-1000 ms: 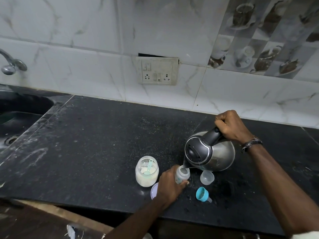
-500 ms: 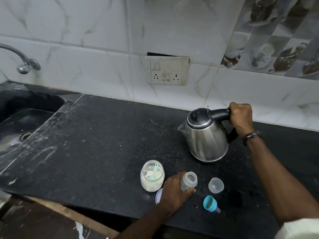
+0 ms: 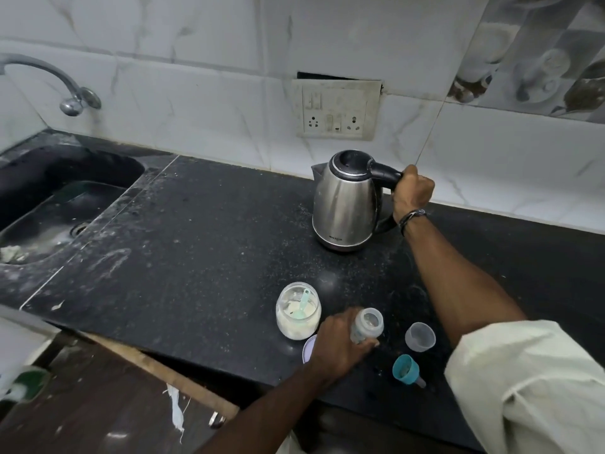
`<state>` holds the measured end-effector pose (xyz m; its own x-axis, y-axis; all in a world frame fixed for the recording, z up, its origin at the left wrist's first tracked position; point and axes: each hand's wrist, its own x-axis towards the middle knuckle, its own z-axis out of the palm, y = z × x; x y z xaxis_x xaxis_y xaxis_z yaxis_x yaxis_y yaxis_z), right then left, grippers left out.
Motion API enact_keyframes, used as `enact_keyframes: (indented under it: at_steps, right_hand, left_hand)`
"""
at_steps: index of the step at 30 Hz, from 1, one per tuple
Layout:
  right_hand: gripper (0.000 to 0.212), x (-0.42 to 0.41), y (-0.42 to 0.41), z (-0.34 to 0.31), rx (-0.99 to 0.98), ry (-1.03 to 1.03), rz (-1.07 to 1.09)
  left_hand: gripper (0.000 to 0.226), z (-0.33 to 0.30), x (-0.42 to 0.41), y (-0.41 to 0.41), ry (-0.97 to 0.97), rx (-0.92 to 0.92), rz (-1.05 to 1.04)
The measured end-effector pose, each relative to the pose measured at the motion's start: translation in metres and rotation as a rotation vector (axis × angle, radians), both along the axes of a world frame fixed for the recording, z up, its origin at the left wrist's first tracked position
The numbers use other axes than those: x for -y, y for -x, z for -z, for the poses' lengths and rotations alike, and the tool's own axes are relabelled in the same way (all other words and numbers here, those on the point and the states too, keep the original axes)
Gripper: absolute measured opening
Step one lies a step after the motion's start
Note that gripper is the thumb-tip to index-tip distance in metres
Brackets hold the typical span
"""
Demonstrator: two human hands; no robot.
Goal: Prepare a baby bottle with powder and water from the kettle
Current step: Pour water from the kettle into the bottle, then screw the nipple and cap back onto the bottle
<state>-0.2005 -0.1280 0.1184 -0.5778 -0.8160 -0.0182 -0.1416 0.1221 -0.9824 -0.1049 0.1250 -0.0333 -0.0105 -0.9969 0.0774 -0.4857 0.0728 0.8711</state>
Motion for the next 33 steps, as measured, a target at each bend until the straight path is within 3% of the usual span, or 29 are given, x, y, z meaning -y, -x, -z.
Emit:
enact_keyframes:
  at_steps: [23,28,33]
  right_hand:
    - [0.021,0.019,-0.011,0.042,0.148,-0.075,0.062]
    - [0.025,0.011,-0.007,0.032,0.188,-0.048,-0.057]
    - [0.027,0.001,0.009,0.032,0.045,-0.117,-0.181]
  left_hand:
    - [0.051,0.000,0.000,-0.002,-0.038,-0.017,0.013]
    - [0.049,0.001,0.000,-0.003,-0.029,-0.021,0.018]
    - [0.045,0.000,0.000,-0.003,0.000,-0.031,0.008]
